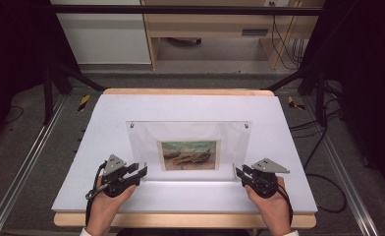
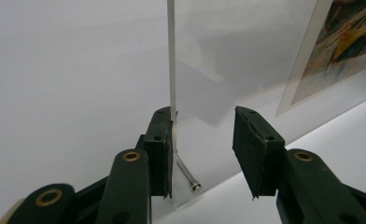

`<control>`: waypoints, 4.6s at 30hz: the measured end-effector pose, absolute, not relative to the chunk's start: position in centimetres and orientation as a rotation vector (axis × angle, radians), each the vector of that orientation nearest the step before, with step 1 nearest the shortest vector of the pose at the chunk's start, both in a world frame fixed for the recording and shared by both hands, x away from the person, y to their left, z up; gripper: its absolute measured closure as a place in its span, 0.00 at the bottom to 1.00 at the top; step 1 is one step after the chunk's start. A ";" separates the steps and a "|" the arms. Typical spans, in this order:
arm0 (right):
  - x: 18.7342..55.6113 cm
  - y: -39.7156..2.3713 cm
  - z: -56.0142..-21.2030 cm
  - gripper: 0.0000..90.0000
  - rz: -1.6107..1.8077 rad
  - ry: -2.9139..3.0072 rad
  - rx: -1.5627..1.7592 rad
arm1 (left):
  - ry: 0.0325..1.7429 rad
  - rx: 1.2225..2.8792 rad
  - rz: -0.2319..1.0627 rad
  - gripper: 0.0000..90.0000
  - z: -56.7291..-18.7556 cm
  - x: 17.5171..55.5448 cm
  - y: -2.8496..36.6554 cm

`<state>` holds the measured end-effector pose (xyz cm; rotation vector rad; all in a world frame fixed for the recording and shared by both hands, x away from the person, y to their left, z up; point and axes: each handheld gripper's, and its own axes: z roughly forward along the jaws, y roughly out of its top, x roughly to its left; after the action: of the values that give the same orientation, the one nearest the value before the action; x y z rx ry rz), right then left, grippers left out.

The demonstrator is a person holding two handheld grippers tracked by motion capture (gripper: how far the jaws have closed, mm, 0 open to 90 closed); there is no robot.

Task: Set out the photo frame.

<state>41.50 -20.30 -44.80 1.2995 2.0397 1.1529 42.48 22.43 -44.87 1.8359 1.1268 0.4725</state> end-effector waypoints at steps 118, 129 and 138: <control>41.1 -26.6 -44.5 0.12 1.045 1.749 1.368 | 1.168 1.812 0.769 0.07 -43.8 44.5 29.5; 45.3 -26.4 -45.6 0.15 0.911 1.799 1.405 | 1.260 1.834 0.709 0.07 -45.0 47.7 30.1; 45.4 -26.3 -46.8 0.13 0.773 1.850 1.519 | 1.289 1.841 0.704 0.07 -45.0 46.4 30.4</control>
<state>45.42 -26.34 -46.75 1.5192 1.8498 0.7734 46.41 30.42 -45.05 1.8407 1.2892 0.7039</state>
